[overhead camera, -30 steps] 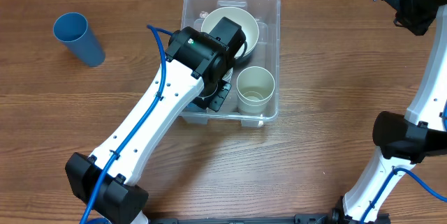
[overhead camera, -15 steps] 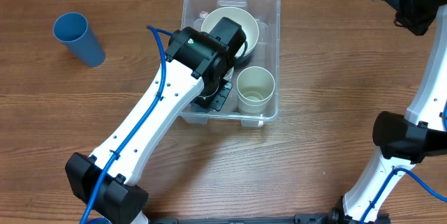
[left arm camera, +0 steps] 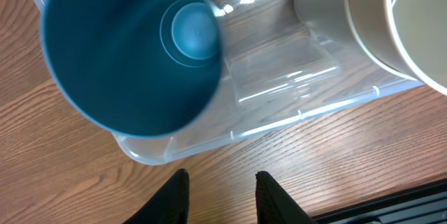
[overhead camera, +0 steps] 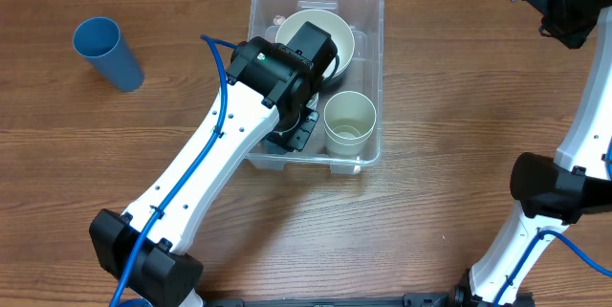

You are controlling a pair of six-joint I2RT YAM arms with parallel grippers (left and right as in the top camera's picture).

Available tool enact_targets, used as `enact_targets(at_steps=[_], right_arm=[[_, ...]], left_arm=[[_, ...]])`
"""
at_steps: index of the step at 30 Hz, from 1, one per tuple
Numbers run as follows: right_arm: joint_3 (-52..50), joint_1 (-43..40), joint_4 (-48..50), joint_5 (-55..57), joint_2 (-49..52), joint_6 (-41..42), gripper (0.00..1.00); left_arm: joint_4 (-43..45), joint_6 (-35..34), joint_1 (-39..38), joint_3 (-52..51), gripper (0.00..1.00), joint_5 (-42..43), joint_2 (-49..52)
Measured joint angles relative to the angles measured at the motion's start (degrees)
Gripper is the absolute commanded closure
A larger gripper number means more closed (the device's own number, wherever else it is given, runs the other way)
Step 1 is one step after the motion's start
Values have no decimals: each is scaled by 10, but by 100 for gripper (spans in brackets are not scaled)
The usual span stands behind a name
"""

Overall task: Pack container
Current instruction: 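Move the left gripper to the last dark-blue cup and grasp it, then drop the dark-blue cup into the other dark-blue cup and release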

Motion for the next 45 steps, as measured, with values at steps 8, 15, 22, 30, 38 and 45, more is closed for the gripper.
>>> enact_targets(at_steps=[8,15,22,30,38,45], right_arm=[[0,0,0,0,0,0,0],[0,0,0,0,0,0,0],[0,0,0,0,0,0,0],[0,0,0,0,0,0,0],[0,0,0,0,0,0,0],[0,0,0,0,0,0,0]], left_arm=[[24,-7,0,11,46,-23,0],[70,-17,99,184,9,-101,-3],[165,-36,435,188,0,-59,45],[231,25,482,186,6,69,240],[227,39,482,187,96,69,244],[109,31,460,273,96,82,241]])
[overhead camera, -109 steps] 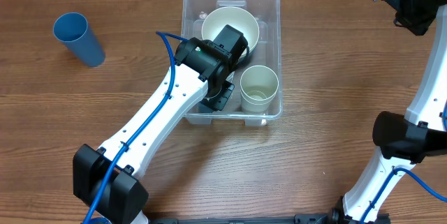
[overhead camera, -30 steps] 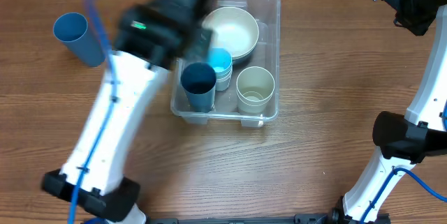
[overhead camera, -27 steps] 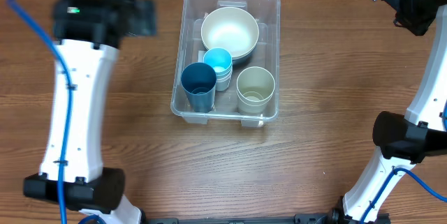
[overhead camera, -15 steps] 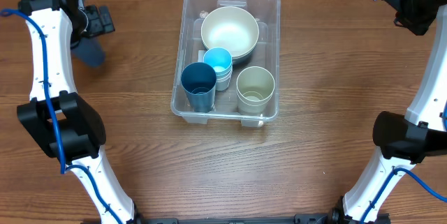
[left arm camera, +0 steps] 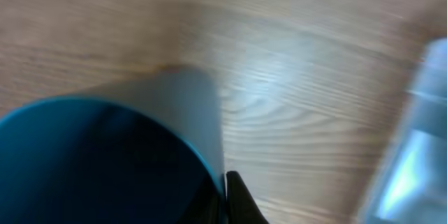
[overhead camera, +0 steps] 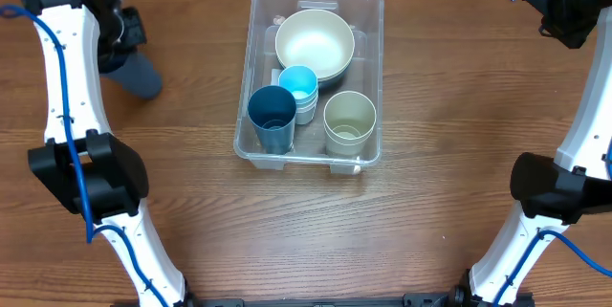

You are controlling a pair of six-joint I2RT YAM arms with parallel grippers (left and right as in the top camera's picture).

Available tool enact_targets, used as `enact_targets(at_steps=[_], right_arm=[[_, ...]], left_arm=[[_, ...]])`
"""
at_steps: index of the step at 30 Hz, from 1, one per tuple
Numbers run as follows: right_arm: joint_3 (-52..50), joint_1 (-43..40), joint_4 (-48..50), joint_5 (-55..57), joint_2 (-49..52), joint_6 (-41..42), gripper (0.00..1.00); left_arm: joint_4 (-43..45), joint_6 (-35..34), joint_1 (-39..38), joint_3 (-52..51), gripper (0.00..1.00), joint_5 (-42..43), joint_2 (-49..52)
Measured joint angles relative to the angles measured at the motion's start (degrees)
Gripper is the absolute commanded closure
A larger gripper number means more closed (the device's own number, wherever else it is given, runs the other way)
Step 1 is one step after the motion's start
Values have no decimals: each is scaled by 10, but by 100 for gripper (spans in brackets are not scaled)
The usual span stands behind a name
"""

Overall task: Pack container
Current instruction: 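Drop the dark-blue cup into the other dark-blue cup and release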

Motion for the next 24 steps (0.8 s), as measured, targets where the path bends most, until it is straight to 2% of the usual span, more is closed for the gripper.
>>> enact_targets(at_steps=[3,8,11,14,19,24], right_arm=[[0,0,0,0,0,0,0],[0,0,0,0,0,0,0],[0,0,0,0,0,0,0],[0,0,0,0,0,0,0],[0,0,0,0,0,0,0],[0,0,0,0,0,0,0]], left_arm=[[-46,0,-58,70,96,13,-57],[-102,18,-251,108,96,10,-234],[-163,31,-351,111,96,6,-247],[-197,44,-416,106,96,-3,-238],[-196,45,-437,100,96,-25,-238],[-197,45,-437,34,96,-44,-237]])
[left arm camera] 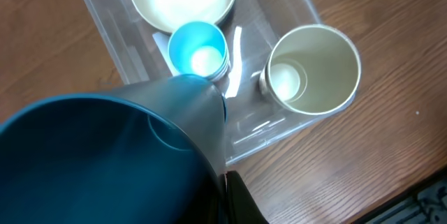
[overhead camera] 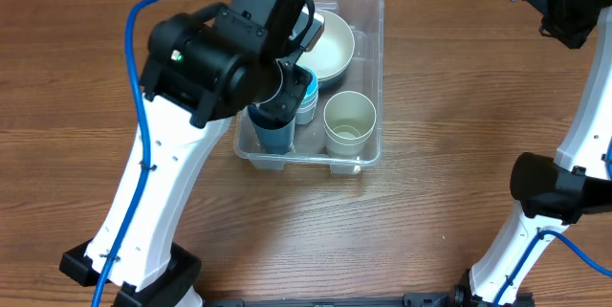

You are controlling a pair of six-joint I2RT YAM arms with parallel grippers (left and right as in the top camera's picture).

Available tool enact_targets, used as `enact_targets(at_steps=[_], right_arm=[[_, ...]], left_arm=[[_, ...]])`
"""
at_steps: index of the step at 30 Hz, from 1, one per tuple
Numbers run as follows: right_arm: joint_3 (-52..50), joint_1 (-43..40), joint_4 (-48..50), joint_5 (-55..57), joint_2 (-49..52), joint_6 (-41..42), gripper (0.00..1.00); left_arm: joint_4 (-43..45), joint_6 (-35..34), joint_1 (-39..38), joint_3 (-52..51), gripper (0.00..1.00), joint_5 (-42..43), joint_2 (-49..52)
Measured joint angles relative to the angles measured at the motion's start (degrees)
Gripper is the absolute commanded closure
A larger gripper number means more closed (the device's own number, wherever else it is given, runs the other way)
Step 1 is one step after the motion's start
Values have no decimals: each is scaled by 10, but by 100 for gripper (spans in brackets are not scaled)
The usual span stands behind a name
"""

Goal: Pack container

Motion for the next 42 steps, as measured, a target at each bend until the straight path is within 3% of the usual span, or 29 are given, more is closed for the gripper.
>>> enact_targets(at_steps=[5,8,9,17,18,19,20,25,31,35,40,42], right_arm=[[0,0,0,0,0,0,0],[0,0,0,0,0,0,0],[0,0,0,0,0,0,0],[0,0,0,0,0,0,0],[0,0,0,0,0,0,0],[0,0,0,0,0,0,0],[0,0,0,0,0,0,0],[0,0,0,0,0,0,0],[0,0,0,0,0,0,0],[0,0,0,0,0,-1,0],[0,0,0,0,0,0,0],[0,0,0,0,0,0,0]], left_arm=[[0,0,0,-25,96,-11,0],[0,-2,0,-40,75,-11,0],[0,-3,0,-40,73,-12,0],[0,-2,0,-40,71,-15,0],[0,-2,0,-40,66,-15,0],[0,-2,0,-40,23,-15,0],[0,-2,0,-40,0,-15,0],[0,-20,0,-40,0,-39,0],[0,-128,0,-41,0,-128,-14],[2,-213,0,-47,0,-151,-134],[0,-245,0,-42,0,-64,-261],[0,-215,0,-42,0,-39,-277]])
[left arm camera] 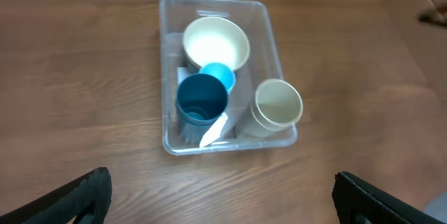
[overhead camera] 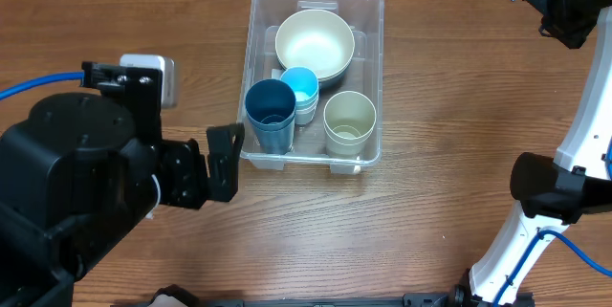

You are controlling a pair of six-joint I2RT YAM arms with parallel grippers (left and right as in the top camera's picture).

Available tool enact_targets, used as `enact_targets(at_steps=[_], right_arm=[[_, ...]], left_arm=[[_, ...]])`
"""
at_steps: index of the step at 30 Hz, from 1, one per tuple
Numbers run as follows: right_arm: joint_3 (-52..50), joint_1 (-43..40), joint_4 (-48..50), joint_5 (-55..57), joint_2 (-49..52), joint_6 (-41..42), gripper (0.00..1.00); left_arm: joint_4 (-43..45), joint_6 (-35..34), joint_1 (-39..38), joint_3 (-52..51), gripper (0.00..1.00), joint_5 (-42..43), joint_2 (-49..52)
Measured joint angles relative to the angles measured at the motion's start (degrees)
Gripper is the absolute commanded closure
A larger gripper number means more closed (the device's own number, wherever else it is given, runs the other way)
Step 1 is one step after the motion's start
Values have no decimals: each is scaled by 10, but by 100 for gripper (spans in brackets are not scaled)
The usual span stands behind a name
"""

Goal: Pack container

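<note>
A clear plastic container [overhead camera: 373, 49] stands on the wooden table, also in the left wrist view [left arm camera: 167, 77]. Inside it are a dark blue cup [overhead camera: 271, 108] [left arm camera: 202, 100] at the near left, a small light blue cup [overhead camera: 299, 83], a cream bowl [overhead camera: 314, 41] at the far end and a cream cup [overhead camera: 350, 118] at the near right. My left gripper [overhead camera: 215, 164] [left arm camera: 223, 199] is high above the table, near and left of the container, open wide and empty. My right gripper is raised at the far right corner; its jaws do not show.
The left arm's large black body [overhead camera: 86, 192] fills the near left of the overhead view. The right arm's white links and base [overhead camera: 550, 192] stand at the right edge. Bare wood [overhead camera: 449, 135] surrounds the container.
The left gripper held a blue cup over the dark blue cup in the container. Now the cup sits in the container at that spot, and the gripper is open, higher and drawn back to the near left.
First my left gripper was low at the container's near left by a dark blue cup, with another blue cup lying at the table's far left. Then it was shut on that cup, then held it over the container. Now it is open and the table's left is bare.
</note>
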Motion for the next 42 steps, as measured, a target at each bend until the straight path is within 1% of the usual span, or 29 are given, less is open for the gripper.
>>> enact_targets(at_steps=[3,6,8,9,11,13,14,16,17,18,19,20,21,22,24,25,26,27,29,37,39,40,42], right_arm=[[0,0,0,0,0,0,0],[0,0,0,0,0,0,0],[0,0,0,0,0,0,0],[0,0,0,0,0,0,0],[0,0,0,0,0,0,0],[0,0,0,0,0,0,0],[0,0,0,0,0,0,0],[0,0,0,0,0,0,0],[0,0,1,0,0,0,0],[0,0,0,0,0,0,0],[0,0,0,0,0,0,0],[0,0,0,0,0,0,1],[0,0,0,0,0,0,0],[0,0,0,0,0,0,0],[0,0,0,0,0,0,0],[0,0,0,0,0,0,0],[0,0,1,0,0,0,0],[0,0,0,0,0,0,0],[0,0,0,0,0,0,0],[0,0,0,0,0,0,0],[0,0,0,0,0,0,0],[0,0,0,0,0,0,0],[0,0,0,0,0,0,0]], left_arm=[[0,69,0,0,0,35,-15],[3,99,2,-15,0,33,-59],[2,110,33,-67,0,21,-105],[18,113,56,-100,0,15,-132],[84,127,118,-193,0,14,-190],[218,162,168,-323,0,29,-257],[249,178,180,-361,0,36,-274],[411,226,209,-520,0,67,-342],[468,234,217,-564,0,78,-358],[598,246,238,-662,0,98,-394],[639,251,253,-726,0,114,-417],[732,258,265,-811,0,137,-447],[782,261,272,-877,0,150,-476],[814,263,274,-933,0,162,-504],[922,265,275,-1055,0,186,-572],[946,265,275,-1091,0,195,-596],[990,265,276,-1139,0,204,-626],[1008,265,279,-1176,0,214,-653],[1014,265,287,-1214,0,226,-677],[1013,265,323,-1313,0,268,-747],[985,265,324,-1322,0,274,-748],[951,264,324,-1324,0,276,-749],[943,264,324,-1328,0,278,-749]])
